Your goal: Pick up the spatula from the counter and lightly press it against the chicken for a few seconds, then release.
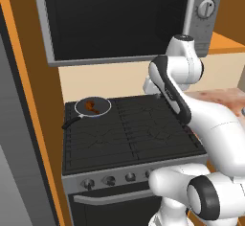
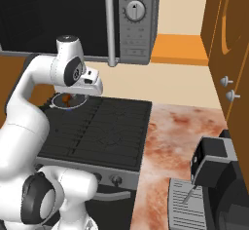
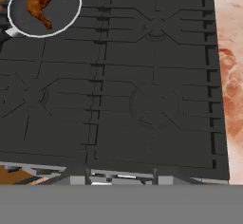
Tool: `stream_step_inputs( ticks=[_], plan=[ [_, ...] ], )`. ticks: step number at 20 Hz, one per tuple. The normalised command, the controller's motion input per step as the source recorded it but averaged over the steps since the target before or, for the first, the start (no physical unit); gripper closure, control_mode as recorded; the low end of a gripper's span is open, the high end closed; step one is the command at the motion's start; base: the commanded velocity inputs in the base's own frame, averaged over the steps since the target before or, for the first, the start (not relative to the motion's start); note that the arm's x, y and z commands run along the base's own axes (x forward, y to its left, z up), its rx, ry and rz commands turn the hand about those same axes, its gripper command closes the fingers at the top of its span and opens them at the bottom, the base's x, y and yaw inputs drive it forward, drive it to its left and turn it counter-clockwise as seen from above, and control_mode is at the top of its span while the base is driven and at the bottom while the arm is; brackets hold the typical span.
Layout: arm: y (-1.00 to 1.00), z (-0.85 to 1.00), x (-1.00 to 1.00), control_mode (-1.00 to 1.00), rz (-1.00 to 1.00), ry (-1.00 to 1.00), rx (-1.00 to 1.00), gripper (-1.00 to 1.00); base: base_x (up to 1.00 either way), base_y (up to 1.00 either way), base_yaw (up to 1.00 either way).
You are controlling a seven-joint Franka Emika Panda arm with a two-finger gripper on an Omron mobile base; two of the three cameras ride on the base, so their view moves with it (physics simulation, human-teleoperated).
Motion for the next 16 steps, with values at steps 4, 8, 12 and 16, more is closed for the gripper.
stream_step_inputs(
  ticks=[4, 8, 12, 16],
  plan=[
    [0.0, 0.0, -0.1, -1.0, 0.0, 0.0, 0.0, -1.0, 0.0, 0.0, 0.0],
    [0.0, 0.0, -0.36, -1.0, 0.0, -0.01, 0.0, -1.0, 0.0, 0.0, 0.0],
    [0.0, 0.0, -0.55, -1.0, -0.01, -0.04, 0.0, -1.0, 0.0, 0.0, 0.0],
    [0.0, 0.0, -0.53, -1.0, -0.03, -0.06, 0.0, -1.0, 0.0, 0.0, 0.0]
  ],
)
